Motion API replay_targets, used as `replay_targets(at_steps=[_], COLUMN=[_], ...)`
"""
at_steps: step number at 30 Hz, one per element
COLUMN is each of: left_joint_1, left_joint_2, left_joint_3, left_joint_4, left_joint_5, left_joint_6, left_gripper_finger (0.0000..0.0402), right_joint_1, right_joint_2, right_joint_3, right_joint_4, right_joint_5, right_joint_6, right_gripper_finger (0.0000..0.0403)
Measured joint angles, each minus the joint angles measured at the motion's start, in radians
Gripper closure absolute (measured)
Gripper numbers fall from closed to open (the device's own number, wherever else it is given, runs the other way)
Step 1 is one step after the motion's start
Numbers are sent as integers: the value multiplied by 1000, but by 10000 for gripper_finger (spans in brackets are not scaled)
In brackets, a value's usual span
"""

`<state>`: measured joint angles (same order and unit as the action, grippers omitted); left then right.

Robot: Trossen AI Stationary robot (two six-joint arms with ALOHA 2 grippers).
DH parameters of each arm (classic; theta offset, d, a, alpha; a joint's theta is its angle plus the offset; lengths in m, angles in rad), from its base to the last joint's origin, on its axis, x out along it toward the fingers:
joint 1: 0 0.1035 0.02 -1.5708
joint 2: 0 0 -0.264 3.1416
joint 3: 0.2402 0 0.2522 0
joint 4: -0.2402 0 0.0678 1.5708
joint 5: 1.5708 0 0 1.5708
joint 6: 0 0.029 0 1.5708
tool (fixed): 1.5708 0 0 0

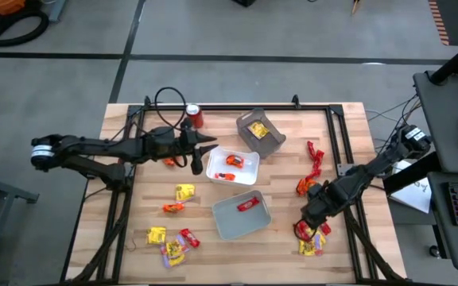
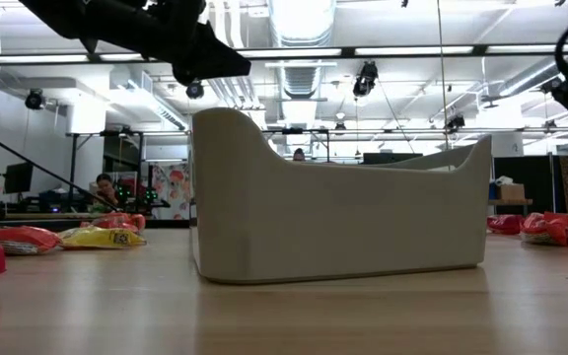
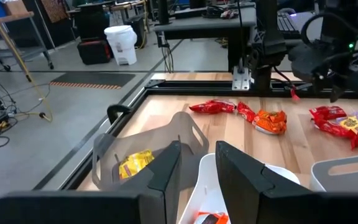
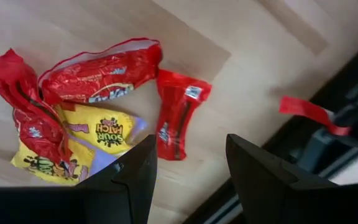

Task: Sort candy
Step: Put the red chocolate pack into the gray bin

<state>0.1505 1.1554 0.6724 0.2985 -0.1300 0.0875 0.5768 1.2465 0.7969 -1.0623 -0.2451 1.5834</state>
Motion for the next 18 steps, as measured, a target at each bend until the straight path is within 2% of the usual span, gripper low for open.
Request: replay_targets(at_steps=[10, 18], left_joint_1=[0, 0], left_joint_2=[35, 35], left_joint_3=[21, 21], left_joint_4=[-3, -7], left_joint_5=[0, 0], left_joint_6=[-3, -3], left_gripper_finger=[318, 318], right_joint_1=[17, 17], right_joint_2=[0, 0], right_joint_3=[-130, -170], right_joint_4=[252, 265], right_joint_5=[2, 11], right_joint_6=[48, 67], right_gripper_finger=[220, 220])
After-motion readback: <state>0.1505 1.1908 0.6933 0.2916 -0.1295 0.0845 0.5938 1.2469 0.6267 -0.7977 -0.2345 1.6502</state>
